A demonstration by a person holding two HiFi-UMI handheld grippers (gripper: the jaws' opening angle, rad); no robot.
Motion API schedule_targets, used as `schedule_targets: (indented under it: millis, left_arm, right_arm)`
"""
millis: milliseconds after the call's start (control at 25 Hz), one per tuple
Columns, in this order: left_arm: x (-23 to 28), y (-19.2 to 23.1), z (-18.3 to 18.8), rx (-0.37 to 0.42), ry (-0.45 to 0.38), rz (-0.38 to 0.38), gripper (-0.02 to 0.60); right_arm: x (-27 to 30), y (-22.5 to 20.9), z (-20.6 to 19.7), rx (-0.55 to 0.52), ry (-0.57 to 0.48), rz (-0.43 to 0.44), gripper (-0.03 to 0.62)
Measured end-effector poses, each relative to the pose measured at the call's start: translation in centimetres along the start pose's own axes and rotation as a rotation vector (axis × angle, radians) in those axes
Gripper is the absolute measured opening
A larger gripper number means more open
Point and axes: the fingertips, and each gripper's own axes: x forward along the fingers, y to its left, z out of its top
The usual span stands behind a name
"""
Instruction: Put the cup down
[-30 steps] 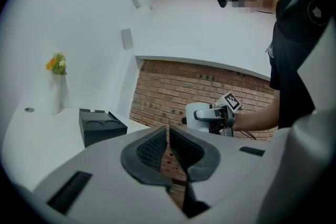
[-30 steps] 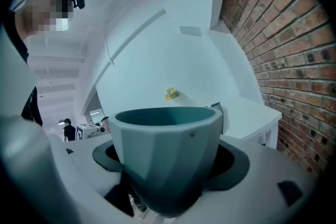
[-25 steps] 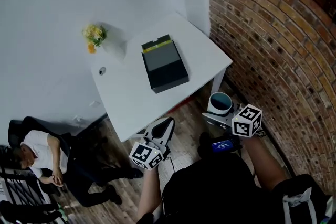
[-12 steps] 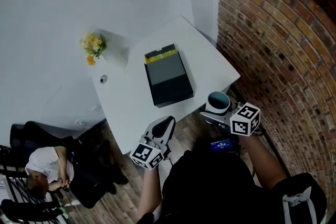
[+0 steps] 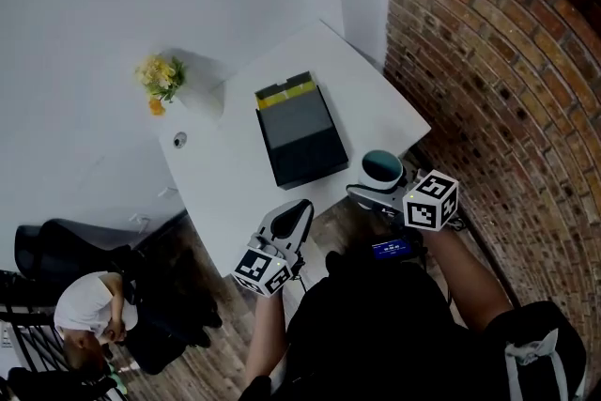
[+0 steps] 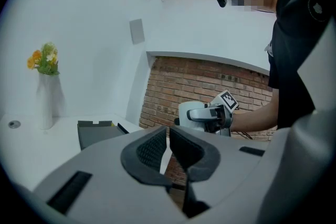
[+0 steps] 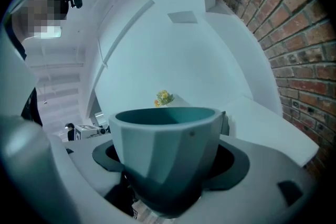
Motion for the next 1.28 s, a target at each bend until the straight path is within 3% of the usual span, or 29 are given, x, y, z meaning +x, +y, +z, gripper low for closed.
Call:
schedule_targets:
  millis: [1000, 1280]
  left_arm:
    - [-1.8, 0.3, 0.1, -0.016, -0.023, -0.021, 0.026]
    - [-3.1, 0.2, -0.3, -0.033, -0.016, 0.009, 0.026]
  right_arm:
    - [2.2, 2.0, -0.8, -0.002, 0.025, 0.034, 0.407]
    - [4.4, -0.2, -2.2, 0.060, 0.059, 0.018, 0.407]
